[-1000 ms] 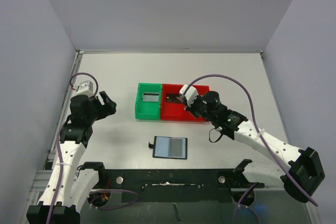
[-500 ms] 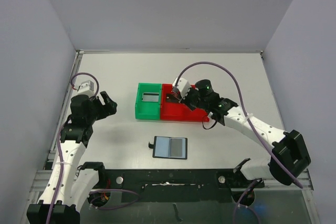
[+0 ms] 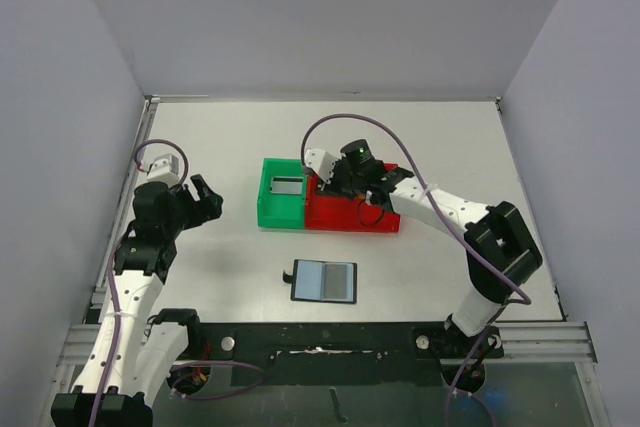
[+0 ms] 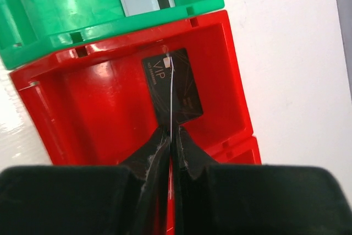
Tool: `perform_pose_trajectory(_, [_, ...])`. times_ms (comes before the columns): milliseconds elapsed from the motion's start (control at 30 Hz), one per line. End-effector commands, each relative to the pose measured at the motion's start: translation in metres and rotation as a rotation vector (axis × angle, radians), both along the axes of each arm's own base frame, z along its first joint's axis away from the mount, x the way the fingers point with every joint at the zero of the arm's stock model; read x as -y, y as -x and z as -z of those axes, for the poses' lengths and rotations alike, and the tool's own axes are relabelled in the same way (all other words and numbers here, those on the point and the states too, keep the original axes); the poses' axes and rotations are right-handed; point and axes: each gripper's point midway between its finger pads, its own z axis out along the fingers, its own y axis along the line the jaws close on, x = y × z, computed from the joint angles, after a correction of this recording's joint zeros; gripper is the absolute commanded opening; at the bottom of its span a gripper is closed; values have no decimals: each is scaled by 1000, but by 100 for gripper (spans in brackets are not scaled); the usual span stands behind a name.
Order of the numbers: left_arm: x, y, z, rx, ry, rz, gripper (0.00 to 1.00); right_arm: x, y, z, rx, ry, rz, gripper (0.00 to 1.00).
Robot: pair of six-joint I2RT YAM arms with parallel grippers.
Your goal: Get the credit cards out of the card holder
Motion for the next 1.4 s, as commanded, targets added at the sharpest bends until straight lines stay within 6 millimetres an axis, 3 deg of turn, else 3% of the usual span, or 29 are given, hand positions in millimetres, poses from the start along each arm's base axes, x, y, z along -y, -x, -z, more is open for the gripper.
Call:
perform_pose_trajectory(0, [-2,-6,-31,127,-15,6,75,-12,-26,-16,125,104,-46,0])
perform_pose_trajectory(233, [1,-6,-34,141,-13,21,75,-13,-51,7,159,216,-17,0])
perform_pose_trajectory(533, [0,-5,-36,151,-23,22,76,-15,-61,48,156,319,-29,4])
perform_pose_trajectory(867, [3,-6,-36,152,-22,44,75,-16,-56,58,135,301,-25,32])
perform_pose_trajectory(1167, [7,-6,-36,154,-15,70,76,-7,-53,68,115,339,-52,33])
perform_pose_trajectory(1367, [7,-6,-37,157,-15,71,75,-9,-49,70,105,334,-106,24])
